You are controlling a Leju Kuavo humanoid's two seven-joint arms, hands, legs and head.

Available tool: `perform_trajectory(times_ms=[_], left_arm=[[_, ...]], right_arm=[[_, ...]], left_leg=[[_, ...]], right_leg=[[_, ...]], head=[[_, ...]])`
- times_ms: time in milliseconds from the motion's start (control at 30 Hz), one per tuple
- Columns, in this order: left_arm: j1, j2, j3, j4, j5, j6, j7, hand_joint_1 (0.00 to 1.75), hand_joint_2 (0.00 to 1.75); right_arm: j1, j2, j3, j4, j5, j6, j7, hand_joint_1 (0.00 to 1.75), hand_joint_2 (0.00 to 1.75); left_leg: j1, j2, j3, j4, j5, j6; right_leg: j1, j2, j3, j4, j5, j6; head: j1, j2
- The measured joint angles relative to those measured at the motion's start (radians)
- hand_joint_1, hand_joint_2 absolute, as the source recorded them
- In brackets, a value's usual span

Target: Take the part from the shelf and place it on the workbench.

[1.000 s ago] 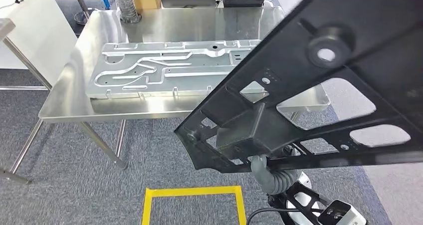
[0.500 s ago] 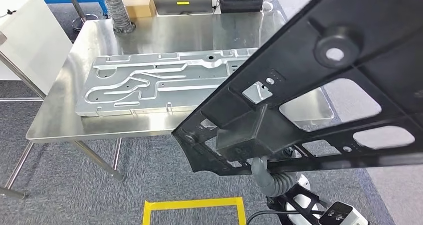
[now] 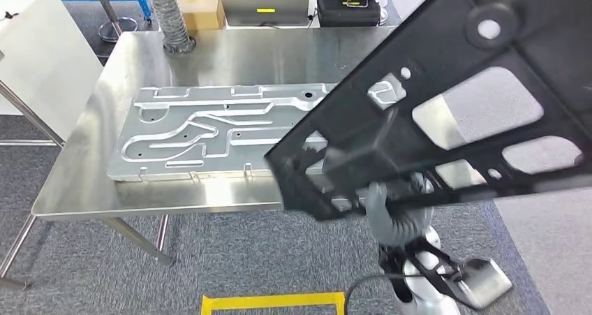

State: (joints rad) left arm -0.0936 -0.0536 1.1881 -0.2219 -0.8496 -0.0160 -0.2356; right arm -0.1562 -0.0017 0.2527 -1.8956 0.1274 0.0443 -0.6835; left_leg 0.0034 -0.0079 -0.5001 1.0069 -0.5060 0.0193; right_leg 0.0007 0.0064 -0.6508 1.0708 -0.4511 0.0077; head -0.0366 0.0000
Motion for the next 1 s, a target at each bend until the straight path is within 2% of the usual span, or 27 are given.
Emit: perform_trajectory(times_ms=[33,67,133,167,200,233,300,333,367,400,433,467,500,533,633,700,733,800,833,867,900,967,1000], left_arm=[[-0.002,-0.001,0.000,0.000,0.000,0.000,-0.001,0.00,1.75],[-0.003,-0.002,0.000,0.000,0.001,0.000,-0.002,0.00,1.75],[-0.003,-0.001,0.001,0.000,0.002,0.000,-0.006,0.00,1.75],[-0.004,0.000,0.002,0.000,0.002,0.000,-0.007,0.00,1.75],[-0.005,0.000,0.003,0.000,0.002,-0.001,-0.009,0.00,1.75],[-0.006,0.001,0.004,0.000,0.002,0.000,-0.011,0.00,1.75],[-0.004,0.000,0.006,0.000,0.001,0.000,-0.014,0.00,1.75],[-0.002,0.000,0.008,0.000,0.000,0.001,-0.015,0.00,1.75],[-0.001,0.000,0.009,0.000,-0.002,0.001,-0.016,0.00,1.75],[-0.001,0.000,0.009,0.000,-0.006,0.001,-0.016,0.00,1.75],[-0.001,0.000,0.009,0.000,-0.012,0.001,-0.016,0.00,1.75],[-0.002,0.000,0.009,0.000,-0.018,0.001,-0.015,0.00,1.75],[-0.005,0.001,0.008,0.000,-0.023,0.000,-0.012,0.00,1.75],[-0.009,0.001,0.008,0.000,-0.028,0.000,-0.008,0.00,1.75],[-0.021,0.001,0.006,0.000,-0.038,0.000,0.005,0.00,1.75],[-0.027,0.000,0.003,0.000,-0.042,0.000,0.009,0.00,1.75],[-0.030,0.000,0.002,0.000,-0.043,0.000,0.011,0.00,1.75],[-0.034,0.001,0.000,0.000,-0.043,0.000,0.011,0.00,1.75],[-0.035,0.001,0.000,0.000,-0.043,0.000,0.011,0.00,1.75],[-0.035,0.001,0.000,0.000,-0.043,0.000,0.011,0.00,1.75],[-0.034,0.000,-0.001,0.000,-0.043,0.000,0.011,0.00,1.75],[-0.033,0.000,-0.001,0.000,-0.043,0.000,0.011,0.00,1.75],[-0.033,-0.001,-0.001,0.000,-0.043,0.000,0.011,0.00,1.75]], right_arm=[[-0.026,0.000,-0.019,0.036,0.027,-0.037,0.001,1.75,1.75],[-0.051,0.000,-0.040,0.073,0.055,-0.074,0.003,1.75,1.75],[-0.103,-0.001,-0.084,0.146,0.105,-0.137,0.012,1.75,1.75],[-0.128,-0.001,-0.103,0.182,0.127,-0.162,0.018,1.75,1.75],[-0.151,-0.002,-0.118,0.214,0.150,-0.186,0.028,1.75,1.75],[-0.173,-0.002,-0.130,0.245,0.182,-0.218,0.045,1.75,1.75],[-0.225,-0.004,-0.141,0.317,0.304,-0.317,0.112,1.75,1.75],[-0.258,-0.005,-0.143,0.363,0.391,-0.376,0.160,1.75,1.75],[-0.295,-0.008,-0.144,0.416,0.491,-0.430,0.211,1.75,1.75],[-0.337,-0.012,-0.142,0.471,0.594,-0.472,0.261,1.75,1.75],[-0.382,-0.016,-0.136,0.527,0.697,-0.499,0.306,1.75,1.75],[-0.428,-0.019,-0.125,0.582,0.798,-0.514,0.346,1.75,1.75],[-0.473,-0.020,-0.107,0.635,0.891,-0.519,0.379,1.75,1.75],[-0.514,-0.021,-0.086,0.685,0.975,-0.517,0.409,1.75,1.75],[-0.601,-0.017,-0.010,0.805,1.158,-0.502,0.466,1.75,1.75],[-0.639,-0.010,0.043,0.864,1.235,-0.496,0.487,1.75,1.75],[-0.656,-0.005,0.068,0.889,1.267,-0.492,0.496,1.75,1.75],[-0.681,0.007,0.115,0.941,1.320,-0.483,0.513,1.75,1.75],[-0.688,0.015,0.138,0.965,1.343,-0.479,0.520,1.75,1.75],[-0.691,0.021,0.158,0.986,1.359,-0.476,0.526,1.75,1.75],[-0.693,0.027,0.175,1.003,1.369,-0.475,0.530,1.75,1.75],[-0.701,0.035,0.195,1.027,1.378,-0.474,0.534,1.75,1.75],[-0.711,0.041,0.205,1.039,1.385,-0.468,0.531,1.75,1.75]], left_leg=[[-0.001,0.000,0.006,-0.003,-0.007,-0.005],[-0.002,-0.001,0.011,-0.001,-0.010,-0.010],[-0.002,0.000,0.012,0.008,-0.006,-0.020],[-0.002,0.000,0.004,0.031,-0.004,-0.024],[-0.001,0.001,-0.017,0.068,-0.009,-0.028],[0.001,0.001,-0.051,0.124,-0.024,-0.033],[0.004,0.002,-0.133,0.239,-0.073,-0.041],[0.006,0.002,-0.168,0.273,-0.093,-0.044],[0.007,0.002,-0.188,0.276,-0.092,-0.047],[0.009,0.002,-0.192,0.246,-0.066,-0.048],[0.009,0.003,-0.182,0.186,-0.015,-0.048],[0.009,0.005,-0.167,0.116,0.044,-0.045],[0.007,0.006,-0.154,0.054,0.083,-0.040],[0.005,0.007,-0.146,0.015,0.111,-0.034],[0.003,0.003,-0.143,-0.003,0.123,-0.017],[0.009,0.001,-0.137,-0.010,0.124,-0.008],[0.011,0.001,-0.132,-0.013,0.122,-0.004],[0.011,0.000,-0.126,-0.013,0.116,0.001],[0.010,0.000,-0.123,-0.013,0.112,0.002],[0.010,-0.001,-0.119,-0.012,0.108,0.001],[0.010,-0.003,-0.114,-0.011,0.104,-0.001],[0.010,-0.007,-0.105,-0.007,0.094,-0.006],[0.009,-0.009,-0.104,-0.004,0.089,-0.011]], right_leg=[[0.003,0.000,0.007,-0.032,0.029,-0.008],[0.005,0.000,0.010,-0.046,0.039,-0.013],[0.002,0.001,0.024,-0.058,0.039,-0.021],[0.000,0.001,0.034,-0.066,0.038,-0.025],[-0.003,0.000,0.044,-0.071,0.037,-0.029],[-0.005,0.000,0.052,-0.075,0.033,-0.033],[-0.005,0.001,0.062,-0.076,0.024,-0.038],[-0.005,0.004,0.066,-0.076,0.019,-0.039],[-0.005,0.006,0.072,-0.076,0.014,-0.038],[-0.005,0.008,0.080,-0.075,0.007,-0.037],[-0.005,0.009,0.088,-0.074,0.001,-0.035],[-0.005,0.010,0.095,-0.073,-0.006,-0.033],[-0.005,0.011,0.098,-0.072,-0.011,-0.029],[-0.004,0.013,0.097,-0.070,-0.015,-0.025],[-0.002,0.011,0.093,-0.069,-0.025,-0.009],[-0.002,0.007,0.081,-0.039,-0.048,0.002],[-0.004,0.006,0.059,0.007,-0.071,0.007],[-0.009,0.003,-0.014,0.142,-0.123,0.016],[-0.012,0.003,-0.050,0.199,-0.136,0.019],[-0.014,0.001,-0.071,0.224,-0.130,0.021],[-0.015,0.000,-0.072,0.208,-0.103,0.021],[-0.016,-0.002,-0.028,0.081,-0.018,0.016],[-0.013,-0.003,-0.003,0.016,0.012,0.011]], head=[[0.000,0.000],[0.000,0.000],[0.000,0.000],[-0.001,0.000],[0.000,0.000],[0.000,0.000],[-0.001,0.000],[-0.001,0.000],[-0.001,0.000],[-0.001,0.000],[-0.001,0.000],[-0.001,0.000],[-0.001,0.000],[-0.001,0.000],[-0.001,0.000],[-0.001,0.000],[-0.001,0.000],[0.000,0.000],[0.000,0.000],[0.000,0.000],[0.000,0.000],[0.000,0.000],[0.000,0.000]])
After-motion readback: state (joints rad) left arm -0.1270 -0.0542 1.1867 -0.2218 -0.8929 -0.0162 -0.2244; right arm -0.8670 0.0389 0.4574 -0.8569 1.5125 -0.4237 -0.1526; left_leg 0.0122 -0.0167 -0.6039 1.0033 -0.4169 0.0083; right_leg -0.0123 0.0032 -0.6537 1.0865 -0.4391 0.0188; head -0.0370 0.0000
